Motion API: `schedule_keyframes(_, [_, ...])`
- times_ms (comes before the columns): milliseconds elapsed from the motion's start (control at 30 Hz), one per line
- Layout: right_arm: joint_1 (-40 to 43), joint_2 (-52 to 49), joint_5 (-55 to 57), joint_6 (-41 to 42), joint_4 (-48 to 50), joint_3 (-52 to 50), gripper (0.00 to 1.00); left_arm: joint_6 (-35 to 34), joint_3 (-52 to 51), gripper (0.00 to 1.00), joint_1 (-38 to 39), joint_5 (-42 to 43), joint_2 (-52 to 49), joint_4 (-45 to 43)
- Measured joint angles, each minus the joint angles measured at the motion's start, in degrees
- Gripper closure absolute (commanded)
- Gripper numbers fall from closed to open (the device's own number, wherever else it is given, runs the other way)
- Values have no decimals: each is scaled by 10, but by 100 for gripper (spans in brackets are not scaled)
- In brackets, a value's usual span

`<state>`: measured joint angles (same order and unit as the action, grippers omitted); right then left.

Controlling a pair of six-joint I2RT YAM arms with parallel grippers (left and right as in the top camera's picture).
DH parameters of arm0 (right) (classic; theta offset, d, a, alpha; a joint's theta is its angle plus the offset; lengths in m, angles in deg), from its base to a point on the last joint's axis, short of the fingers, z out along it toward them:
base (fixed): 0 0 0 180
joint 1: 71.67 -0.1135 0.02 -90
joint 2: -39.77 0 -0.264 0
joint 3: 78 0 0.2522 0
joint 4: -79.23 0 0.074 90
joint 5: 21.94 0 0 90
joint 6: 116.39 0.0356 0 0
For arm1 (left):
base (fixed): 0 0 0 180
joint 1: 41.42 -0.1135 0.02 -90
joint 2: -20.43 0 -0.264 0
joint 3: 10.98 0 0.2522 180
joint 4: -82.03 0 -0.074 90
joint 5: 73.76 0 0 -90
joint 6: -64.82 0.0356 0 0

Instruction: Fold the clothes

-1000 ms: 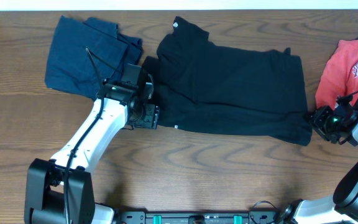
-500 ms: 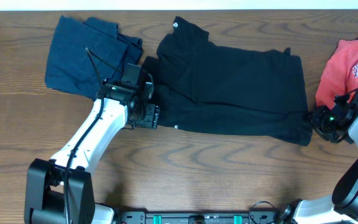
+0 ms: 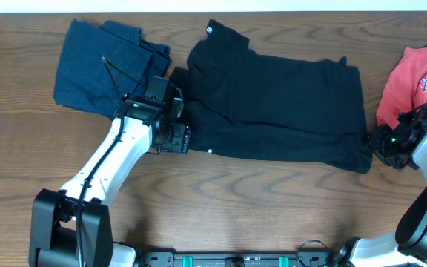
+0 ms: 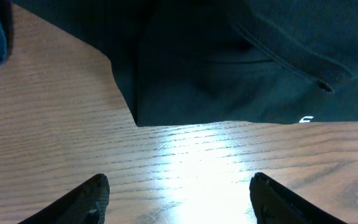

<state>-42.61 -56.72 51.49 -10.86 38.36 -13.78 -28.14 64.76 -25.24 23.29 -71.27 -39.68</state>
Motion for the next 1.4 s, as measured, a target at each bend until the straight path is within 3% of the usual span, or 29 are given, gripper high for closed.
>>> schedule_keyframes(467, [0, 0, 12, 11, 38, -29, 64, 0, 0, 26, 0, 0, 0, 0])
schedule_keyframes(567, [0, 0, 12, 16, 56, -36, 78, 0, 0, 26, 0, 0, 0, 0])
schedule_keyframes(633, [0, 0, 12, 21, 65, -41, 97, 0, 0, 26, 0, 0, 0, 0])
schedule_keyframes(667, [0, 0, 11, 20, 66, -42, 99, 0, 0, 26, 0, 0, 0, 0])
schedule_keyframes(900, [1, 5, -5, 22, 17, -32, 99, 0, 0, 26, 0, 0, 0, 0])
schedule_keyframes(1067, [2, 61, -9, 22, -39, -5, 99, 0, 0, 26, 0, 0, 0, 0])
schedule_keyframes(1400, [2, 129, -19, 23, -21, 5, 99, 0, 0, 26, 0, 0, 0, 0])
